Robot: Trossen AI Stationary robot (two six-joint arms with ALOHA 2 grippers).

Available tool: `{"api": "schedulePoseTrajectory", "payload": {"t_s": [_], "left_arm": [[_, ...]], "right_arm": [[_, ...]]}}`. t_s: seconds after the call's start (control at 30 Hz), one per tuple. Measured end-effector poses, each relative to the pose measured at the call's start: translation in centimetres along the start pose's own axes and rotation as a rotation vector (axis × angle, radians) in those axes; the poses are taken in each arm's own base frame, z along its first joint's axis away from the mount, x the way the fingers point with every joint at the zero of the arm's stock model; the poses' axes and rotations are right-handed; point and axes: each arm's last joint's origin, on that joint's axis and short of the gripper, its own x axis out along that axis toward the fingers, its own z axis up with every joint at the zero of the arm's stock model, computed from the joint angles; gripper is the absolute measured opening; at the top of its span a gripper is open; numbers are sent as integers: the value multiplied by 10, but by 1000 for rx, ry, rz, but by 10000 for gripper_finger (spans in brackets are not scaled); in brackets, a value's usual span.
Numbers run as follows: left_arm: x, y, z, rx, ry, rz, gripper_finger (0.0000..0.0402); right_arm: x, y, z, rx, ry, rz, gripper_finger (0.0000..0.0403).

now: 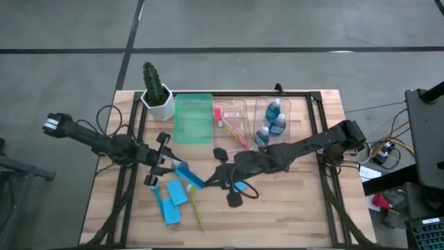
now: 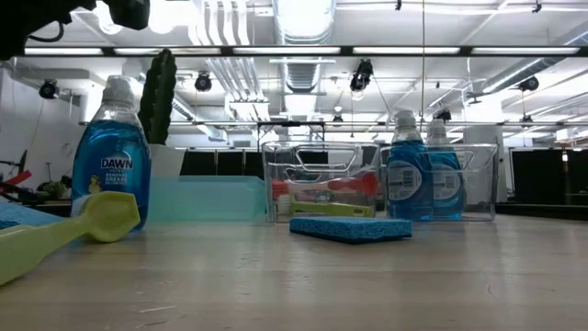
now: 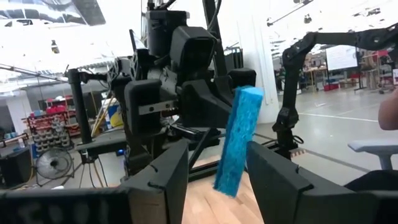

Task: Pick & Place Kitchen Sink Supplies
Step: Put the blue sponge into the green bin

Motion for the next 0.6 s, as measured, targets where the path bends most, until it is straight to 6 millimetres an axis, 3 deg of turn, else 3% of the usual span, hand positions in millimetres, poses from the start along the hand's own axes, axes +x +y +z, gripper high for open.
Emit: {"api": "schedulePoseTrajectory", "payload": {"t_s": [0.3, 0.6], "left_arm": [[3, -1, -5, -24, 28, -5, 156], [3, -1, -4, -57, 26, -5, 142]], "right_arm": [[0, -16, 3, 33, -33, -34, 8], [3, -18, -2, 38, -15, -38, 8]]}}
